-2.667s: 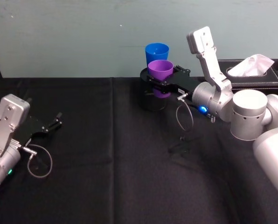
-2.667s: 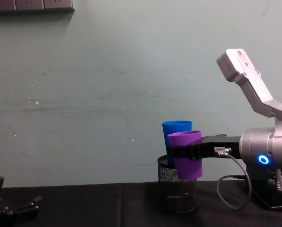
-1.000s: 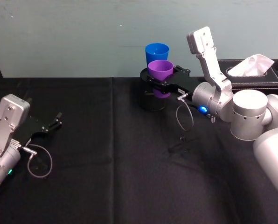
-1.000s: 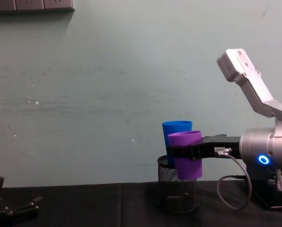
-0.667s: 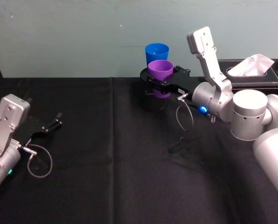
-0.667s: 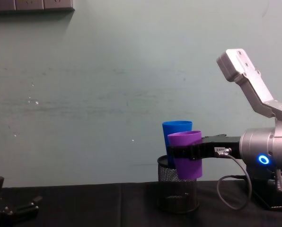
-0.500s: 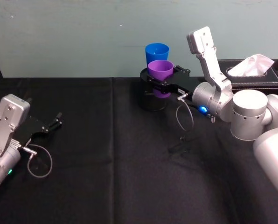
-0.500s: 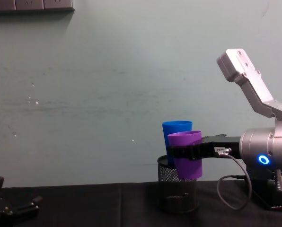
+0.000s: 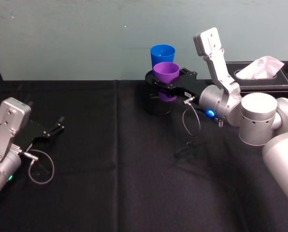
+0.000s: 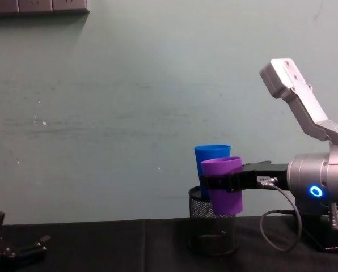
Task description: Pick up one cup with a gripper and tap it against the other cup.
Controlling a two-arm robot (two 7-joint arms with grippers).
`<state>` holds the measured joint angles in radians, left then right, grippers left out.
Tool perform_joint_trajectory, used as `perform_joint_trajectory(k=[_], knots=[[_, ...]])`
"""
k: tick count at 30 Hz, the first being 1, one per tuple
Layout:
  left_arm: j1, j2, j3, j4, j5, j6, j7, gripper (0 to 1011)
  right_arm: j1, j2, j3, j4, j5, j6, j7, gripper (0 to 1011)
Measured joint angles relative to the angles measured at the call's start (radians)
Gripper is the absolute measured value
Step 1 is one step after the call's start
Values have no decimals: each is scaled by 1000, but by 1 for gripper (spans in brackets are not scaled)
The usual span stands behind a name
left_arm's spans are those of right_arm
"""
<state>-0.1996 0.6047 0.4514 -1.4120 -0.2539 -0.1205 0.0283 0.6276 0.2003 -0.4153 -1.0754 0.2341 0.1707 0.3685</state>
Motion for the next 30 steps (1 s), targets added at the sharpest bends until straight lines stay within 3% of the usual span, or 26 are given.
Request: perform_joint_trajectory(k=[30], knots=[[0, 0, 0, 0, 0, 0, 0, 1000, 0, 0, 0, 0, 0, 0, 0, 738]])
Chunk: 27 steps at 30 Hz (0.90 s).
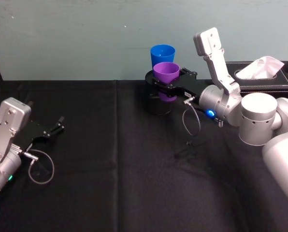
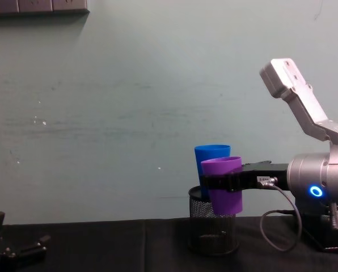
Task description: Pick up one cup with a gripper and tap it against the other cup.
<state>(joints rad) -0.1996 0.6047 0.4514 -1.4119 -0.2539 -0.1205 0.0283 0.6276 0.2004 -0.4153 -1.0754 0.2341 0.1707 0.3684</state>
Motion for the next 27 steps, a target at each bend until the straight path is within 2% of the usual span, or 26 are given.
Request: perform_joint_trajectory(k=[27], knots=[[0, 0, 0, 0, 0, 0, 0, 1000, 0, 0, 0, 0, 0, 0, 0, 738]])
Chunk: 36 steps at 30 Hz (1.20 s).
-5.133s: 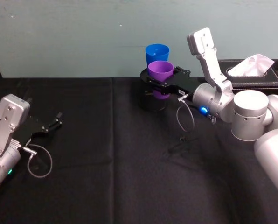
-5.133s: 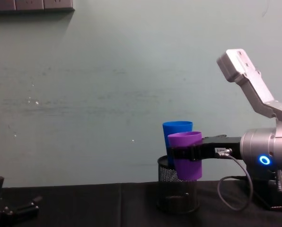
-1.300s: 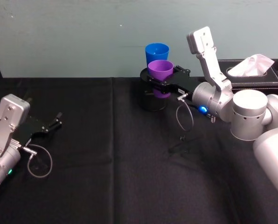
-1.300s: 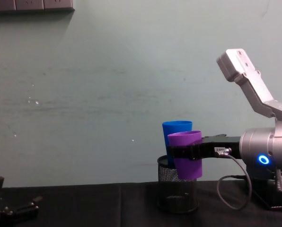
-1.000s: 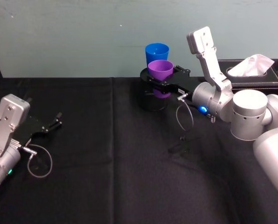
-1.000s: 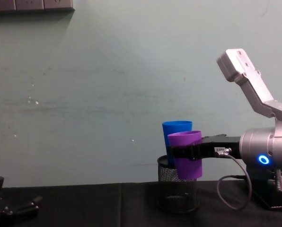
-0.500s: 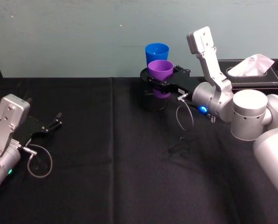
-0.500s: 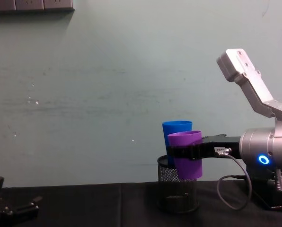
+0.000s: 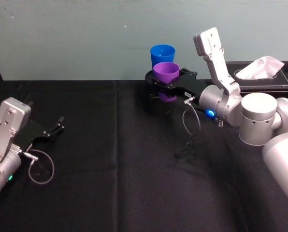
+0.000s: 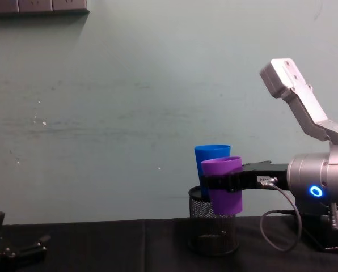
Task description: Pick up one cup with a gripper and tap it against the other cup.
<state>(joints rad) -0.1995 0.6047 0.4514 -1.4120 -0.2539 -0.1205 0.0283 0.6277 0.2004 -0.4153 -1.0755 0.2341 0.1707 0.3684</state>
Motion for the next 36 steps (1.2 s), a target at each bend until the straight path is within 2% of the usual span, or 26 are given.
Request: perform_joint_trajectory(k=[36], knots=[[0, 0, 0, 0, 0, 0, 0, 1000, 0, 0, 0, 0, 0, 0, 0, 738]])
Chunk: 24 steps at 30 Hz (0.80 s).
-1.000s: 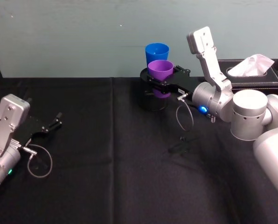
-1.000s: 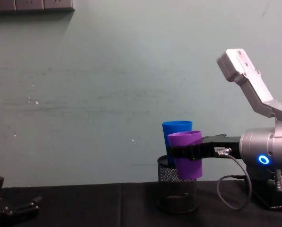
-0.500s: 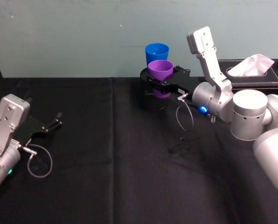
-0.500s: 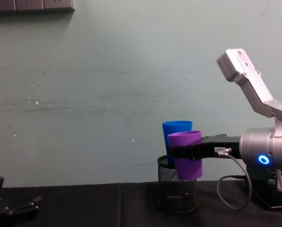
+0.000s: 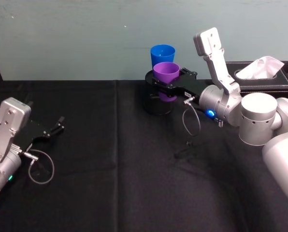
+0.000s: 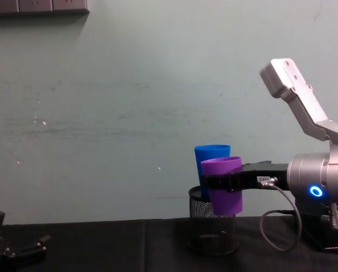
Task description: Pick up one cup with a gripper and tap it against the other cup.
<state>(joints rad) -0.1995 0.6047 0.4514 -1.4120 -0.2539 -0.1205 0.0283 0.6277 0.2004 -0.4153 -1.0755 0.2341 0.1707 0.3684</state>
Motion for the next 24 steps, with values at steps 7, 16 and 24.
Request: perform_joint_trajectory(k=[7, 16, 24], knots=[[0, 0, 0, 0, 0, 0, 0, 1000, 0, 0, 0, 0, 0, 0, 0, 738], [0, 0, 0, 0, 0, 0, 0, 1000, 0, 0, 0, 0, 0, 0, 0, 738], [0, 0, 0, 0, 0, 0, 0, 1000, 0, 0, 0, 0, 0, 0, 0, 738]])
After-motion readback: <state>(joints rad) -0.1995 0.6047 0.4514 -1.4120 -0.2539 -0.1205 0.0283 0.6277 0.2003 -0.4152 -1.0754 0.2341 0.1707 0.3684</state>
